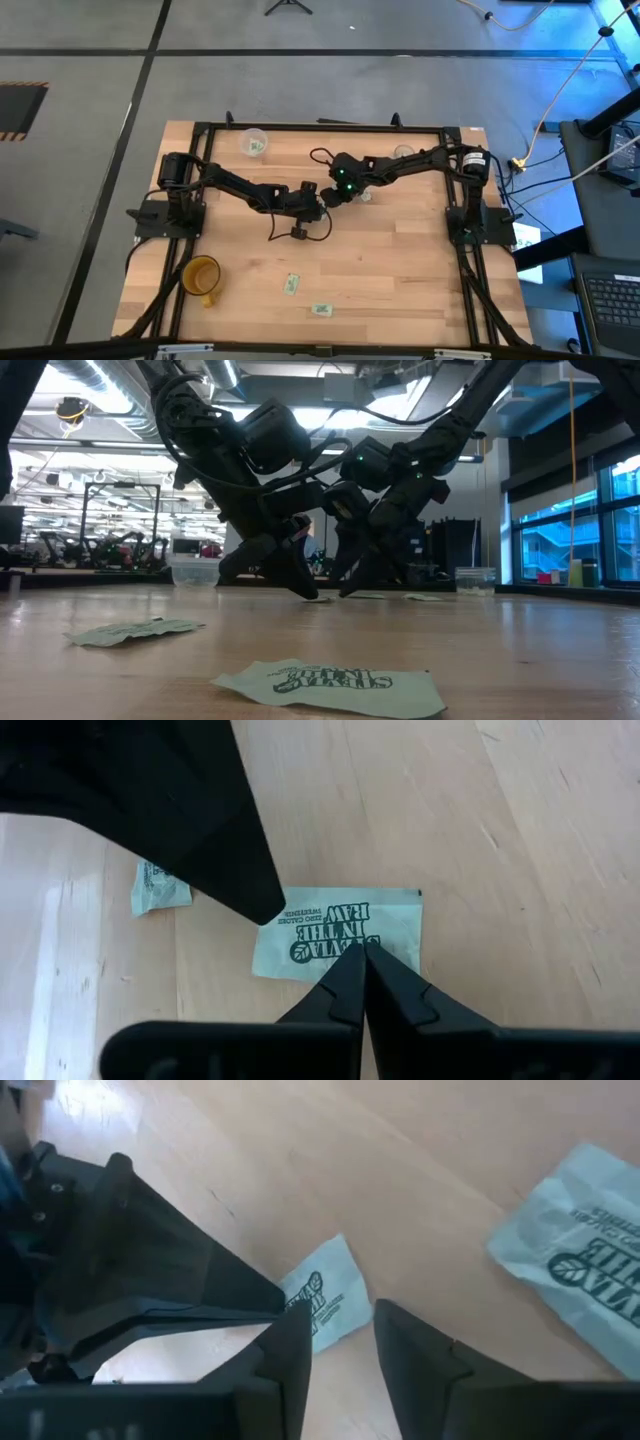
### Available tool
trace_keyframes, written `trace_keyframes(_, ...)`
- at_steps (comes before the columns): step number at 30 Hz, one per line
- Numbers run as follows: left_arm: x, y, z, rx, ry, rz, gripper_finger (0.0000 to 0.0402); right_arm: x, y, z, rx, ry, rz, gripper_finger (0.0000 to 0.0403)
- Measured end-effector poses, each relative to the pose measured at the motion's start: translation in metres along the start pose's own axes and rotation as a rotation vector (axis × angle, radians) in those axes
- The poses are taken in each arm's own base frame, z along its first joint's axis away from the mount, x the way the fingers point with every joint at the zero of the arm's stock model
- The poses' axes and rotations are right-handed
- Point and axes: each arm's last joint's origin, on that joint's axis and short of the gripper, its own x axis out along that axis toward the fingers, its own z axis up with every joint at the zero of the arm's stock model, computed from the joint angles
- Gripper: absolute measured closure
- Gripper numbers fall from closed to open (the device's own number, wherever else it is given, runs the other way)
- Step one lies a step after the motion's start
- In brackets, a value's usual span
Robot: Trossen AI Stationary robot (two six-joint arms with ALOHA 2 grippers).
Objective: Pick and place Stevia / Truvia into bins
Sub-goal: Put the green stevia packet into the transparent container
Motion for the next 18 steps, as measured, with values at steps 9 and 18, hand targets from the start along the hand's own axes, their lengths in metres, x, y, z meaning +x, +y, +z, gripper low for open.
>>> trace_keyframes(9,0.0002,0.0002,-0.0001,0.0,0.005,0.015,0.04,0.0003,-0.0001,-0.001,0.0,0.007,-0.004,0.0324)
trace_keyframes(18,0.0006,0.0011,0.0014,-0.003,-0.012,0.034,0.04,0.0003,-0.0001,-0.0009,-0.022,0.007,-0.003,0.0324)
